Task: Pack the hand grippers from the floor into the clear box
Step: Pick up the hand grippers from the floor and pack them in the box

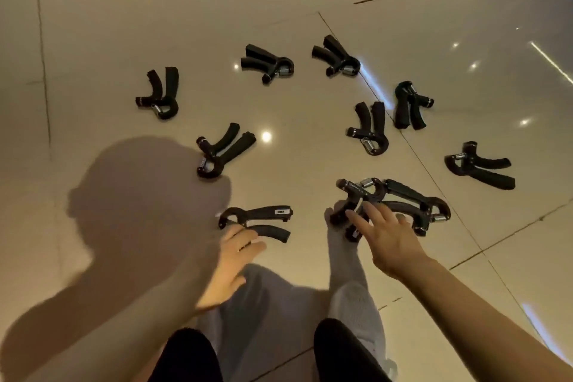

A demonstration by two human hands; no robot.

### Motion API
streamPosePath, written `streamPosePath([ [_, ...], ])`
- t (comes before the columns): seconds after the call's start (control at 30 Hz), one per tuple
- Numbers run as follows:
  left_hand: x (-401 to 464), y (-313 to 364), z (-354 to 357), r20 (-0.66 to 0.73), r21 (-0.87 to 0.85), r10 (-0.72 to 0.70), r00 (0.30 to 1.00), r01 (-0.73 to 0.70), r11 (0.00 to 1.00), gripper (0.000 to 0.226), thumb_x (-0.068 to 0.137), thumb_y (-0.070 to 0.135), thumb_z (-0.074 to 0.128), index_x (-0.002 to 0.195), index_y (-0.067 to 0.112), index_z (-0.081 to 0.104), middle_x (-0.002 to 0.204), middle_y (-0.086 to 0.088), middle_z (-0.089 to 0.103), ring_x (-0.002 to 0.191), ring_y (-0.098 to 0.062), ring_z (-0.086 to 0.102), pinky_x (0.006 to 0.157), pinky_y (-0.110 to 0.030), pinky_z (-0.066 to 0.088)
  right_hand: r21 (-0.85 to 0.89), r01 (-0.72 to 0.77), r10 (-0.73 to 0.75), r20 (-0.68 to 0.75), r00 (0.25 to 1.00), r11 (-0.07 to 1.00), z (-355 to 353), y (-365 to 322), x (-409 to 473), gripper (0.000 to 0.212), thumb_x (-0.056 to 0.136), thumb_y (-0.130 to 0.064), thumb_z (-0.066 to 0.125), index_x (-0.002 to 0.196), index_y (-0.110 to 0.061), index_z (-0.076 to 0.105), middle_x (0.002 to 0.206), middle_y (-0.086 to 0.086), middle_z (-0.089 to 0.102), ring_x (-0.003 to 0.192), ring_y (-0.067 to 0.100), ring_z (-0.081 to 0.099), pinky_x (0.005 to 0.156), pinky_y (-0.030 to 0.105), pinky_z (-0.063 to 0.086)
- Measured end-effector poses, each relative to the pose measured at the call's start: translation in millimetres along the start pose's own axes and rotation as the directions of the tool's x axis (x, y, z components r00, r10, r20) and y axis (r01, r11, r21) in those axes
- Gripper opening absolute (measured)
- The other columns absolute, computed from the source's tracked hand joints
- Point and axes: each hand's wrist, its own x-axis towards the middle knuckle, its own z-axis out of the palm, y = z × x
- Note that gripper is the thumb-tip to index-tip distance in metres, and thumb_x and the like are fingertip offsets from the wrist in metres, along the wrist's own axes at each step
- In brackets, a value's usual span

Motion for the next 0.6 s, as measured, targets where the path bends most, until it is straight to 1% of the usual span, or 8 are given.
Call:
streamPosePath([
  [0.07, 19, -28, 18, -0.115, 0.084, 0.116, 0.987, -0.107, 0.991, 0.021, 0.082, 0.011, 0.058, 0.102, 0.016, 0.053, 0.111, -0.009, 0.050, 0.099, -0.029, 0.046, 0.101, -0.025, 0.027, -0.138, 0.071, -0.067, 0.034, 0.997, 0.988, 4, 5, 26, 0.072, 0.097, -0.023, 0.042, 0.150, -0.028, -0.007, 0.158, 0.010, -0.008, 0.145, 0.032, -0.005, 0.115, 0.053, 0.009],
  [0.1, 27, -41, 25, -0.147, 0.125, 0.157, 0.976, -0.140, 0.982, 0.012, 0.092, 0.022, 0.048, 0.102, 0.017, 0.054, 0.112, -0.008, 0.052, 0.100, -0.030, 0.047, 0.106, -0.023, 0.024, -0.187, 0.119, -0.108, 0.068, 0.992, 0.975, 5, 8, 36, 0.072, 0.098, -0.025, 0.040, 0.149, -0.028, -0.010, 0.158, 0.009, -0.011, 0.145, 0.032, -0.008, 0.116, 0.054, 0.005],
  [0.2, 43, -65, 30, 0.040, 0.120, 0.082, 0.996, -0.086, 0.989, 0.041, 0.092, 0.046, 0.040, 0.109, 0.018, 0.064, 0.117, -0.017, 0.062, 0.106, -0.037, 0.057, 0.099, -0.040, 0.037, -0.291, 0.276, -0.255, 0.108, 0.961, 0.916, 8, 12, 59, 0.072, 0.096, -0.022, 0.043, 0.150, -0.022, -0.004, 0.158, 0.009, 0.001, 0.144, 0.032, 0.000, 0.115, 0.054, 0.007],
  [0.3, 53, -68, 21, 0.239, 0.200, 0.088, 0.967, -0.138, 0.970, 0.050, 0.078, 0.053, 0.042, 0.119, 0.029, 0.060, 0.128, -0.009, 0.058, 0.113, -0.030, 0.057, 0.092, -0.046, 0.046, -0.257, 0.369, -0.367, 0.060, 0.928, 0.893, 7, 7, 71, 0.069, 0.093, -0.019, 0.047, 0.148, -0.022, 0.006, 0.151, 0.010, 0.021, 0.138, 0.032, 0.019, 0.113, 0.054, 0.011],
  [0.37, 59, -67, 20, 0.340, 0.198, 0.100, 0.935, -0.175, 0.965, 0.053, 0.075, 0.049, 0.041, 0.121, 0.028, 0.060, 0.129, -0.007, 0.058, 0.113, -0.027, 0.056, 0.096, -0.044, 0.041, -0.234, 0.410, -0.399, 0.092, 0.912, 0.882, 9, 2, 75, 0.081, 0.090, -0.016, 0.053, 0.147, -0.027, -0.003, 0.150, 0.009, 0.017, 0.136, 0.033, 0.022, 0.113, 0.056, 0.011],
  [0.47, 53, -77, 28, 0.376, 0.208, 0.093, 0.922, -0.181, 0.961, 0.059, 0.072, 0.051, 0.047, 0.122, 0.024, 0.060, 0.134, -0.005, 0.054, 0.116, -0.026, 0.053, 0.099, -0.046, 0.028, -0.228, 0.479, -0.471, 0.091, 0.877, 0.848, 16, -2, 79, 0.097, 0.083, -0.015, 0.063, 0.143, -0.030, -0.012, 0.151, 0.012, 0.013, 0.130, 0.036, 0.028, 0.110, 0.056, 0.019],
  [0.5, 49, -82, 30, 0.368, 0.196, 0.096, 0.925, -0.178, 0.964, 0.061, 0.071, 0.053, 0.050, 0.124, 0.024, 0.059, 0.136, -0.003, 0.052, 0.118, -0.025, 0.051, 0.100, -0.046, 0.025, -0.237, 0.481, -0.475, 0.085, 0.876, 0.844, 19, -4, 80, 0.097, 0.080, -0.014, 0.065, 0.144, -0.028, -0.007, 0.149, 0.013, 0.018, 0.127, 0.037, 0.032, 0.109, 0.056, 0.024],
  [0.6, 36, -83, 33, 0.324, 0.191, 0.032, 0.946, -0.098, 0.977, 0.066, 0.069, 0.052, 0.056, 0.130, 0.027, 0.052, 0.141, 0.001, 0.046, 0.121, -0.023, 0.042, 0.102, -0.050, 0.025, -0.128, 0.454, -0.465, -0.082, 0.881, 0.882, 18, -9, 82, 0.082, 0.066, -0.010, 0.069, 0.139, -0.018, 0.031, 0.122, 0.016, 0.054, 0.106, 0.036, 0.057, 0.091, 0.052, 0.047],
])
